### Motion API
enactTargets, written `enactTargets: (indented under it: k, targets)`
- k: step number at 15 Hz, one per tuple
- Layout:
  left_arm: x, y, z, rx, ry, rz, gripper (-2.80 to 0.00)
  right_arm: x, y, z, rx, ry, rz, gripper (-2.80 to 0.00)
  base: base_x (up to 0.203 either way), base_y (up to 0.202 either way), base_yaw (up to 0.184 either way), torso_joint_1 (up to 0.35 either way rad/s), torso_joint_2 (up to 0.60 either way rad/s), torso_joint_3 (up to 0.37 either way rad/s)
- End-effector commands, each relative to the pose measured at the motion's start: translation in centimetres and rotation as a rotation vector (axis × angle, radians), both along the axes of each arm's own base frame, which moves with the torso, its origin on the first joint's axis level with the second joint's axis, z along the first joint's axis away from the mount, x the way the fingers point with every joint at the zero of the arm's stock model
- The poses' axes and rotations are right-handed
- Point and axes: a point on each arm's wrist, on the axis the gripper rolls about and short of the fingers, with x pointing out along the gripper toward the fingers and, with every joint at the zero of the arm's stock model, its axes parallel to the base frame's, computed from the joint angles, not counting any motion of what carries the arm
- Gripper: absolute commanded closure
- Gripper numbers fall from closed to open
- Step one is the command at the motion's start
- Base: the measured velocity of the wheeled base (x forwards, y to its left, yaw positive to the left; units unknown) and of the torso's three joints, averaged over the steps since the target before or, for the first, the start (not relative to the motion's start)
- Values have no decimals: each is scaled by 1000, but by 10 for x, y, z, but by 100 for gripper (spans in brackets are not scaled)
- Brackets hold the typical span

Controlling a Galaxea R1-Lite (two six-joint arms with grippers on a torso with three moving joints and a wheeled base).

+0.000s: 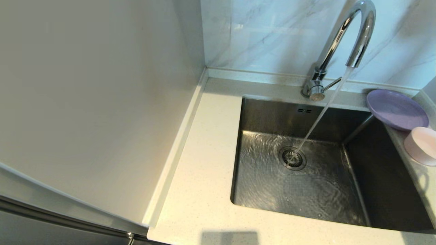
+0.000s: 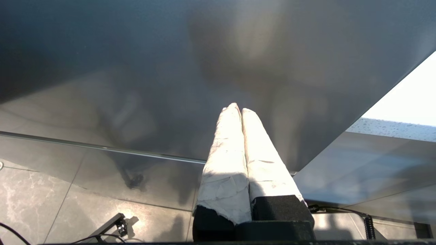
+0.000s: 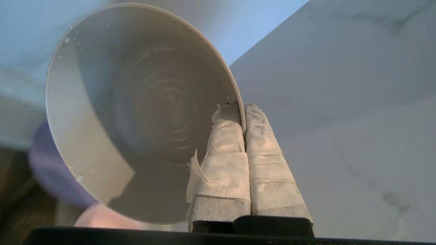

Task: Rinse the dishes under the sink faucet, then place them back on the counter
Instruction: Place the bowl on the table

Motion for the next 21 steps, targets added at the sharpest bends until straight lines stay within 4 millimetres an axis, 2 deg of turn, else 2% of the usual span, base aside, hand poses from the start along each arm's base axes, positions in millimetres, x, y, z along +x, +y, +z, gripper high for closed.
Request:
enactTargets:
  k: [1, 3, 5, 7, 9, 11, 14, 16, 19, 21]
  targets:
    - [0, 0, 0, -1, 0, 0, 0, -14, 1, -8, 120, 214, 10, 0, 0, 0, 0, 0, 0, 0]
    - [0, 0, 0, -1, 0, 0, 0, -29, 1, -6, 313, 389, 13, 0, 0, 0, 0, 0, 0, 0]
    - [0, 0, 0, -1, 0, 0, 0, -54, 5, 0, 562, 535, 2, 0, 0, 0, 0, 0, 0, 0]
    - [0, 0, 0, -1, 0, 0, 0, -82, 10, -9, 874, 674, -47, 0, 0, 0, 0, 0, 0, 0]
    - [0, 0, 0, -1, 0, 0, 0, -103, 16, -16, 1179, 686, -119, 0, 0, 0, 0, 0, 0, 0]
    - [0, 0, 0, -1, 0, 0, 0, -101, 9, -30, 1378, 612, -246, 0, 0, 0, 0, 0, 0, 0]
    - [0, 0, 0, -1, 0, 0, 0, -93, -8, -61, 1536, 598, -458, 0, 0, 0, 0, 0, 0, 0]
    - [0, 0, 0, -1, 0, 0, 0, -84, -15, -83, 1615, 621, -539, 0, 0, 0, 0, 0, 0, 0]
    - [0, 0, 0, -1, 0, 0, 0, -62, -32, -107, 1605, 512, -536, 0, 0, 0, 0, 0, 0, 0]
    - [0, 0, 0, -1, 0, 0, 0, -54, -46, -118, 1565, 426, -562, 0, 0, 0, 0, 0, 0, 0]
